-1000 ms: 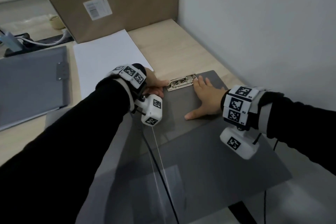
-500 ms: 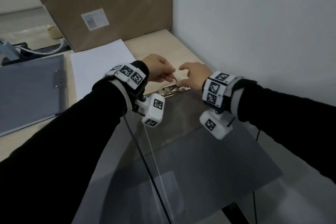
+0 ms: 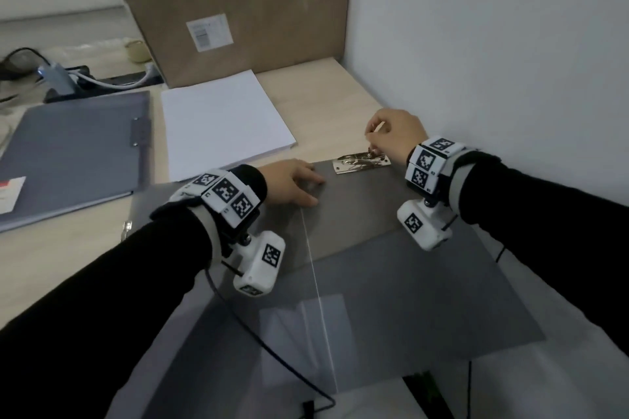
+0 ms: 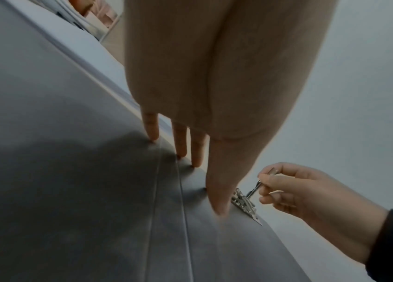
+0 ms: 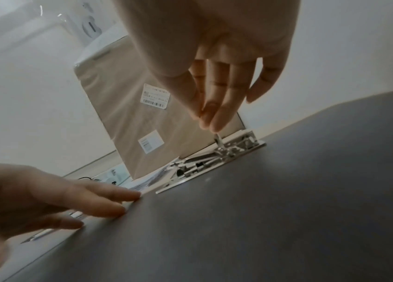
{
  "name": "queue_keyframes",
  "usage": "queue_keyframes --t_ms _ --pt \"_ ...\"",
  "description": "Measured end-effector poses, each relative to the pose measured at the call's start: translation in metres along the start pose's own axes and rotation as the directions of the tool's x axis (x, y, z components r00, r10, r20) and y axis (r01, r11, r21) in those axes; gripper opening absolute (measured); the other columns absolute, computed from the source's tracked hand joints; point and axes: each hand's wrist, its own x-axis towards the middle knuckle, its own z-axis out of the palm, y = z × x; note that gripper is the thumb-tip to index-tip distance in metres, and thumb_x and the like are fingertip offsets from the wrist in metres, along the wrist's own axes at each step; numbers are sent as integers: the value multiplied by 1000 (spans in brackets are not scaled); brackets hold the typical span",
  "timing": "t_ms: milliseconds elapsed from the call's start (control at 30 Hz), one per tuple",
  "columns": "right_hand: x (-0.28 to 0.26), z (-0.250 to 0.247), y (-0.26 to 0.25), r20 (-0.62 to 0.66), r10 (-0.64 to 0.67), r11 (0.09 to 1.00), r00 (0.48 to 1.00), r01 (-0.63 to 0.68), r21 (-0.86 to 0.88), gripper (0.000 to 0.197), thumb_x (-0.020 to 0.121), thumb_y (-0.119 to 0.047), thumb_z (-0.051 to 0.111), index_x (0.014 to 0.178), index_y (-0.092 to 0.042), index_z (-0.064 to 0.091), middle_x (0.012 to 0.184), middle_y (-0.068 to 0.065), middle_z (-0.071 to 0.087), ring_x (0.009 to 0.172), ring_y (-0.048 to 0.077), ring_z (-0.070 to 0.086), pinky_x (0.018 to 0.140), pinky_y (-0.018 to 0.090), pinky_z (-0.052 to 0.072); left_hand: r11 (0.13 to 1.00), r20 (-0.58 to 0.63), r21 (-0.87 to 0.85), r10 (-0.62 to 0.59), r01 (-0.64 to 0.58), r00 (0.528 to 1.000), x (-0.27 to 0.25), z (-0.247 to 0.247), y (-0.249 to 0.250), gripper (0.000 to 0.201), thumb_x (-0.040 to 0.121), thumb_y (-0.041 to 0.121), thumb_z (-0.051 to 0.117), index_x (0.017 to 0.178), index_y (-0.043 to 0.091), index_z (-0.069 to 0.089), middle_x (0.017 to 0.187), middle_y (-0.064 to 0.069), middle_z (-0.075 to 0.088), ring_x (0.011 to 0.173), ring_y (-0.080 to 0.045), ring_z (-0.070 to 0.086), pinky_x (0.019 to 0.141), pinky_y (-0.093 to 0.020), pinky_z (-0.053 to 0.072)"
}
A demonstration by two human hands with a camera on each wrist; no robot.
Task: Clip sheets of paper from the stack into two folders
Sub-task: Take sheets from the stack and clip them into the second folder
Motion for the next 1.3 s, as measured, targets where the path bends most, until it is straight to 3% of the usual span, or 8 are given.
queue_keyframes --t_ms 133,233,367,600,767,1000,1133,1300 --pt "-2 -6 2 18 -21 1000 1000 22 -13 9 86 -22 57 78 -21 63 74 5 72 76 23 72 83 38 57 996 127 85 -9 -2 992 -5 11 -7 83 81 35 71 149 32 23 161 8 -1 149 -14 6 120 -30 7" --pt "-1 -12 2 29 -53 994 998 55 -90 10 85 -20 58 79 -22 65 77 1 69 83 24 70 85 42 55 996 118 84 -12 2 993 -5 11 -7 87 79 33 73 149 32 22 161 8 -4 149 -13 4 120 -30 7" --pt "-1 -17 -1 -10 -93 983 996 91 -159 10 81 -16 59 80 -25 63 80 -1 67 85 22 69 84 37 54 997 110 78 -13 4 994 -6 12 -4 87 79 31 73 149 32 23 161 7 -4 149 -14 4 119 -29 7" --pt "-3 -16 -5 39 -120 987 992 123 -98 5 82 -7 63 84 -8 68 60 -4 63 39 -11 56 61 10 46 998 91 70 -4 -2 996 -8 14 -4 86 80 30 73 149 32 23 161 7 -4 149 -13 2 119 -29 5" --pt "-1 -12 -16 59 -135 981 989 142 -134 14 89 -13 57 89 -5 68 82 11 74 67 18 68 78 31 57 998 99 65 0 -7 995 -9 14 -4 86 80 30 72 150 32 21 162 5 -5 149 -13 -2 119 -30 2" --pt "5 -38 22 15 0 958 1000 5 -287 13 82 -11 64 87 -7 76 90 10 75 78 16 64 81 23 52 997 115 72 12 -20 993 -8 15 -7 87 82 32 70 150 32 18 161 4 -7 149 -14 -6 119 -31 0" --pt "-4 -38 36 81 89 937 993 -56 -345 26 89 -15 58 112 -11 71 122 6 68 117 21 59 97 22 40 998 126 65 15 -23 992 -7 15 -9 87 81 33 70 150 33 17 161 4 -7 149 -14 -8 119 -32 -1" --pt "-3 -33 36 132 194 910 972 -128 -394 39 94 -9 45 128 -16 61 140 4 54 131 24 47 105 24 34 998 124 52 10 -17 992 -9 15 -7 86 82 31 70 150 33 17 161 5 -7 149 -14 -8 119 -31 -1"
